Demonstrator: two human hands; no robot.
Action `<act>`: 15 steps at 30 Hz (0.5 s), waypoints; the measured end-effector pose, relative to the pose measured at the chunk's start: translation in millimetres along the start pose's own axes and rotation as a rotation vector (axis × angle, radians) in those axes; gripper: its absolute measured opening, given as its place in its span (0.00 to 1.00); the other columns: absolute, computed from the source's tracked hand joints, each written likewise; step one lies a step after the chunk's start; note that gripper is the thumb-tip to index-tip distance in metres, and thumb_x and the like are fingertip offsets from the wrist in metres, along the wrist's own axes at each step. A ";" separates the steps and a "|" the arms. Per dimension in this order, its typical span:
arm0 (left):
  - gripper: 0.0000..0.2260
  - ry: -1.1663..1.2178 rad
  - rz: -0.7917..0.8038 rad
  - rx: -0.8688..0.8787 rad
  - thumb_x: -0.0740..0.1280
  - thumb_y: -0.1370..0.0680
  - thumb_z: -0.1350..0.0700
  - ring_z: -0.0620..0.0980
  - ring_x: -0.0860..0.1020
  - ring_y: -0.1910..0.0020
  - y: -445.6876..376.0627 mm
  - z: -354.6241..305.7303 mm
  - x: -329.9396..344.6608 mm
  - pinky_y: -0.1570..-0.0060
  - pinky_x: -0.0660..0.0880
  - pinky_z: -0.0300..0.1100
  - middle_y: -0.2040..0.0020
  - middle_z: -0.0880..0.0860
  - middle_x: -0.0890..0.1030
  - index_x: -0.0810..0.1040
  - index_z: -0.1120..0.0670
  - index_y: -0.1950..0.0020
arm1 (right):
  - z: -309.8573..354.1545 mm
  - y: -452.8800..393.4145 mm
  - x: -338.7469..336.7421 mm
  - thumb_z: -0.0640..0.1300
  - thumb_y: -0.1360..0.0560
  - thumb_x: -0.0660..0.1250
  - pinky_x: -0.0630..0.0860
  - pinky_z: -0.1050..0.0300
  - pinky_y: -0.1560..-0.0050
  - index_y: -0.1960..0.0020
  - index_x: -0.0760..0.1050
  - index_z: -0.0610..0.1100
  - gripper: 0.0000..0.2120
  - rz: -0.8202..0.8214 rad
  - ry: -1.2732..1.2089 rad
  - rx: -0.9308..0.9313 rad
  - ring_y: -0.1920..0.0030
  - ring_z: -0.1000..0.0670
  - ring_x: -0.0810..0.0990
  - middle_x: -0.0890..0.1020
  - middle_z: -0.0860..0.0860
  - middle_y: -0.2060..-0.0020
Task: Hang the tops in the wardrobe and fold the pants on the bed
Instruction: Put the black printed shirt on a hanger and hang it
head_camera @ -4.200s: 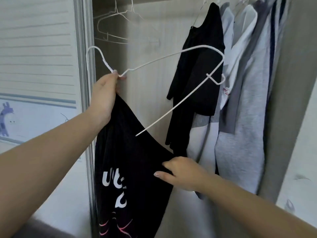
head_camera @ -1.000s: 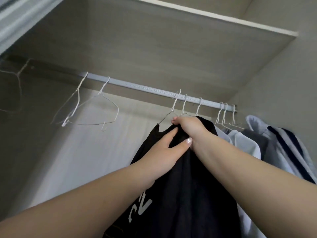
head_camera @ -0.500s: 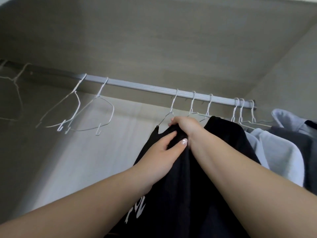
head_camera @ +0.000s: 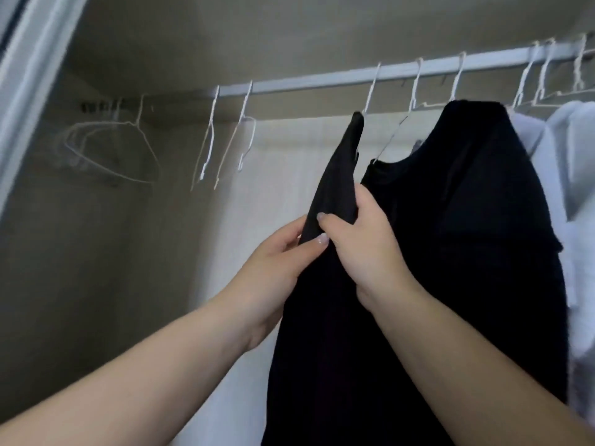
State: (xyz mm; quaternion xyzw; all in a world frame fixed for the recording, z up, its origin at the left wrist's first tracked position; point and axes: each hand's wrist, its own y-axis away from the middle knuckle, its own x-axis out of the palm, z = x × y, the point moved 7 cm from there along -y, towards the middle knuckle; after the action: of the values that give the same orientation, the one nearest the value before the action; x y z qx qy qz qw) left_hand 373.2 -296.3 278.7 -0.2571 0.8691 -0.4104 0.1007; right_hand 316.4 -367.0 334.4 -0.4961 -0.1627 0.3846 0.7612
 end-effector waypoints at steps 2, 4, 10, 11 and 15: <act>0.16 0.007 -0.063 -0.025 0.63 0.21 0.59 0.50 0.81 0.45 35.7 5.2 -14.8 0.50 0.78 0.41 0.42 0.52 0.82 0.76 0.48 0.35 | -11.8 36.3 15.0 0.36 0.27 0.64 0.78 0.60 0.48 0.39 0.75 0.51 0.19 -0.012 -0.056 0.033 0.51 0.58 0.81 0.83 0.56 0.52; 0.21 0.012 -0.175 -0.060 0.67 0.27 0.57 0.47 0.81 0.45 75.7 8.1 -34.9 0.53 0.79 0.39 0.42 0.50 0.82 0.74 0.47 0.34 | -27.0 73.7 32.2 0.37 0.27 0.66 0.79 0.57 0.46 0.41 0.75 0.53 0.18 -0.036 -0.128 0.097 0.51 0.59 0.81 0.83 0.58 0.52; 0.18 -0.234 -0.546 -0.243 0.68 0.30 0.55 0.48 0.81 0.44 239.6 1.6 -84.5 0.43 0.77 0.45 0.44 0.48 0.83 0.78 0.49 0.40 | -44.8 206.6 87.5 0.46 0.32 0.69 0.77 0.55 0.48 0.46 0.76 0.55 0.16 0.010 -0.315 0.306 0.51 0.60 0.81 0.83 0.61 0.54; 0.17 -0.279 -0.579 -0.274 0.68 0.30 0.55 0.48 0.81 0.44 269.6 -3.1 -86.7 0.43 0.77 0.44 0.44 0.49 0.83 0.79 0.49 0.41 | -42.5 229.7 95.3 0.46 0.32 0.69 0.76 0.57 0.49 0.47 0.76 0.55 0.15 0.026 -0.345 0.334 0.52 0.61 0.81 0.83 0.60 0.54; 0.09 -0.396 -0.722 -0.383 0.73 0.28 0.51 0.45 0.82 0.49 390.2 -25.9 -84.6 0.47 0.79 0.39 0.46 0.49 0.84 0.83 0.46 0.48 | -29.6 328.2 139.4 0.42 0.27 0.69 0.73 0.57 0.51 0.52 0.74 0.51 0.07 0.277 -0.440 0.467 0.56 0.59 0.81 0.82 0.57 0.60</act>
State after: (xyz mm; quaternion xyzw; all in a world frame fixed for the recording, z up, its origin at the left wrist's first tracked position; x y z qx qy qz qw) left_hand 292.8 -27.1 -6.2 -0.6311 0.7481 -0.1941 0.0660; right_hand 286.6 -212.0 13.2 -0.2314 -0.1617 0.6086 0.7416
